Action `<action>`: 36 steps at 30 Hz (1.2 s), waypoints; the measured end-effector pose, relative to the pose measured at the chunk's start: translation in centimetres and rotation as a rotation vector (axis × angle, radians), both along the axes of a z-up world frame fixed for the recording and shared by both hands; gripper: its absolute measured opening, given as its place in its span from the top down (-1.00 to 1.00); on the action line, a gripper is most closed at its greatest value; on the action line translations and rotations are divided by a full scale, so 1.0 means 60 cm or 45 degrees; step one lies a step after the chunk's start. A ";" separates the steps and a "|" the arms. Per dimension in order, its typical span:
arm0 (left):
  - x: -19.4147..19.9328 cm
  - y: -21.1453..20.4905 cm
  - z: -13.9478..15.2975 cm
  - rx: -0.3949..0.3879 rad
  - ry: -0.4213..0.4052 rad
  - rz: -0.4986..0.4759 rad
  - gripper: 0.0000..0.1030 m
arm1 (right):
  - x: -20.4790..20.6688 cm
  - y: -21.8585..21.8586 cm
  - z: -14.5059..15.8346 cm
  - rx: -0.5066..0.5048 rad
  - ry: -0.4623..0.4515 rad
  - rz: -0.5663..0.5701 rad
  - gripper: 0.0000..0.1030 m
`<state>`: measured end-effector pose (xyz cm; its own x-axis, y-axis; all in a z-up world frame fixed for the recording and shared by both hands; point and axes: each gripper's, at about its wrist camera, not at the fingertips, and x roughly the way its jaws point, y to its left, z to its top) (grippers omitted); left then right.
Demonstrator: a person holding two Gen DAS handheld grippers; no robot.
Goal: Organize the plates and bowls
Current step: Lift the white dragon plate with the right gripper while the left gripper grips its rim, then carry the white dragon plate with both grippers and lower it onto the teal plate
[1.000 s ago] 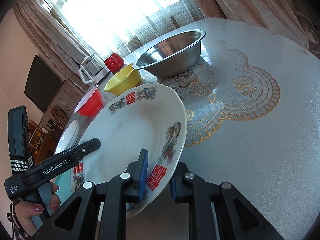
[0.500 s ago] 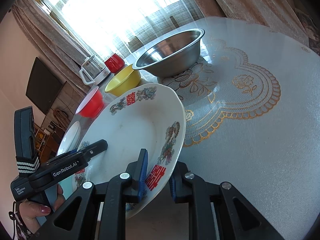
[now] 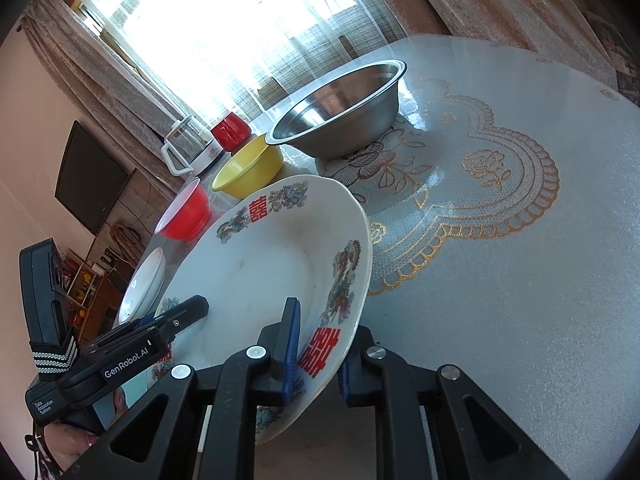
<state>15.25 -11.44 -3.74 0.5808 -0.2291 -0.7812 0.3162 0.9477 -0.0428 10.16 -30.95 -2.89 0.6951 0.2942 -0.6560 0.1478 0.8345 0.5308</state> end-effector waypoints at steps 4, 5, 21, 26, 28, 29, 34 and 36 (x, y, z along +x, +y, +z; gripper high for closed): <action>-0.007 0.000 0.003 0.005 -0.007 0.008 0.23 | -0.008 0.003 0.005 -0.012 -0.026 0.005 0.69; -0.010 0.000 0.003 0.007 -0.010 0.009 0.23 | -0.010 0.004 0.005 -0.020 -0.029 0.004 0.69; -0.044 0.000 0.009 -0.045 -0.047 -0.040 0.22 | -0.055 0.018 0.031 -0.156 -0.100 -0.009 0.65; -0.060 -0.004 0.022 -0.088 -0.065 -0.048 0.22 | -0.075 0.014 0.050 -0.190 -0.114 -0.032 0.65; -0.068 -0.001 0.027 -0.109 -0.069 -0.037 0.22 | -0.080 0.014 0.060 -0.204 -0.126 -0.034 0.65; -0.072 0.002 0.030 -0.121 -0.070 -0.029 0.23 | -0.083 0.016 0.065 -0.215 -0.134 -0.031 0.65; -0.094 0.026 0.044 -0.150 -0.092 0.008 0.23 | -0.092 0.029 0.086 -0.236 -0.168 0.000 0.65; -0.104 0.039 0.048 -0.154 -0.110 0.031 0.23 | -0.093 0.038 0.092 -0.230 -0.181 0.021 0.65</action>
<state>9.04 -9.07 -0.86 0.6512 -0.3036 -0.6955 0.3007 0.9447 -0.1308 4.58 -28.66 2.61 0.7802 0.1928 -0.5950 0.0678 0.9197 0.3868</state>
